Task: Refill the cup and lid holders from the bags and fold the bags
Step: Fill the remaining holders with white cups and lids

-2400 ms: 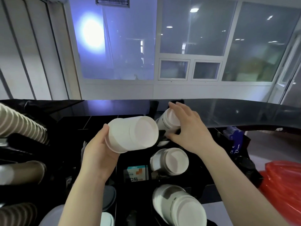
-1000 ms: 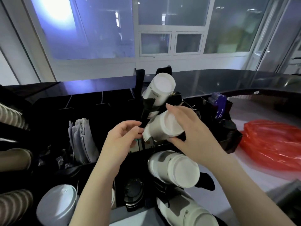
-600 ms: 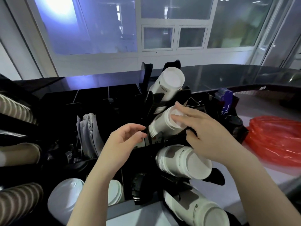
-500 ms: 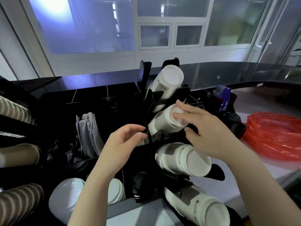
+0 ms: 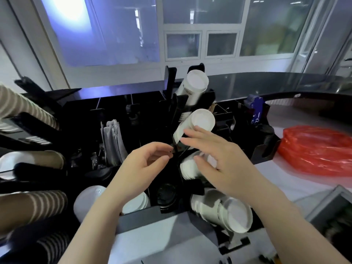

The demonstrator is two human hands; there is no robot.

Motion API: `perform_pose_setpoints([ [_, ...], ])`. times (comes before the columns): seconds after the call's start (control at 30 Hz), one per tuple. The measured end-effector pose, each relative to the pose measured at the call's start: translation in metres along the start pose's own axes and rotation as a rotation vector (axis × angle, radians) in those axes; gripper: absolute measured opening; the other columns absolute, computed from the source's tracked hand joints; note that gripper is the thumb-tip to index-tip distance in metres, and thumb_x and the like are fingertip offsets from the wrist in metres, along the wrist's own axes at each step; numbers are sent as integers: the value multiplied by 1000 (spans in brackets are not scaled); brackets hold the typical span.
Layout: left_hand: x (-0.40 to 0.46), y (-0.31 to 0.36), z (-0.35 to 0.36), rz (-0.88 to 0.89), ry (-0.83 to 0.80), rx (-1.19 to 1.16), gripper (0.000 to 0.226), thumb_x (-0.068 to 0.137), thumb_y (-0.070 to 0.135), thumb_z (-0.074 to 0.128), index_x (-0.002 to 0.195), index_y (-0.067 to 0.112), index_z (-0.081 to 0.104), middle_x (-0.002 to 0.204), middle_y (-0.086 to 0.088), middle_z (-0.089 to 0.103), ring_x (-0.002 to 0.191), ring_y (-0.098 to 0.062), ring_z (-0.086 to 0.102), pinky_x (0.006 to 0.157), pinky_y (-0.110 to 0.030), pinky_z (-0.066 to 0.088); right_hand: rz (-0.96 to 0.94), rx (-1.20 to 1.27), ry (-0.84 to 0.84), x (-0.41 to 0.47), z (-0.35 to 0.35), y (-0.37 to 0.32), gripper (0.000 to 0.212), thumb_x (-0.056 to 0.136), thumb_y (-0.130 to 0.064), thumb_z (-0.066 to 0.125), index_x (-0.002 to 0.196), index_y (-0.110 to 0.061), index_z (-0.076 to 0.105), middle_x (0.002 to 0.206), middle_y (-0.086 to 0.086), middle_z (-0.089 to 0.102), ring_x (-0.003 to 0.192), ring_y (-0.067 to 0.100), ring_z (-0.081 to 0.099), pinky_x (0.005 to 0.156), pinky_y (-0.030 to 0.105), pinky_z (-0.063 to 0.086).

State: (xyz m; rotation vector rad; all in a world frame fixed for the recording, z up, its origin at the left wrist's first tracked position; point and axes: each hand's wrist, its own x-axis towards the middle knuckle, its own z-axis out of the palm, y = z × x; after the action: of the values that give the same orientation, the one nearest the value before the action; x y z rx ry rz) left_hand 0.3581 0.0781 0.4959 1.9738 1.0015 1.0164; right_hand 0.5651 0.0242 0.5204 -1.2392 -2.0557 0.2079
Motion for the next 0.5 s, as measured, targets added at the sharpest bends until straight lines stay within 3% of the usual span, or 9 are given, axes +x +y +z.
perform_pose_setpoints([
  [0.2, -63, 25, 25, -40, 170, -33, 37, 90, 14, 59, 114, 42, 58, 111, 20, 67, 110, 2, 59, 94, -18, 46, 7, 118, -29, -49, 3, -19, 45, 92, -11, 56, 133, -29, 54, 137, -24, 45, 135, -7, 31, 112, 16, 26],
  [0.3, -107, 31, 49, -118, 168, -45, 40, 88, 21, 58, 122, 43, 54, 119, 26, 62, 117, 7, 52, 98, -17, 43, 31, 206, -34, -79, 13, -24, 44, 92, -9, 58, 129, -30, 56, 129, -28, 49, 129, -9, 37, 108, 12, 29],
  [0.5, -185, 44, 36, -154, 241, 67, 49, 91, 7, 58, 123, 43, 51, 125, 24, 59, 119, 8, 51, 97, -10, 38, 3, 328, -88, -111, 54, -72, 43, 88, -6, 61, 124, -29, 60, 118, -33, 52, 117, -12, 47, 98, 7, 33],
])
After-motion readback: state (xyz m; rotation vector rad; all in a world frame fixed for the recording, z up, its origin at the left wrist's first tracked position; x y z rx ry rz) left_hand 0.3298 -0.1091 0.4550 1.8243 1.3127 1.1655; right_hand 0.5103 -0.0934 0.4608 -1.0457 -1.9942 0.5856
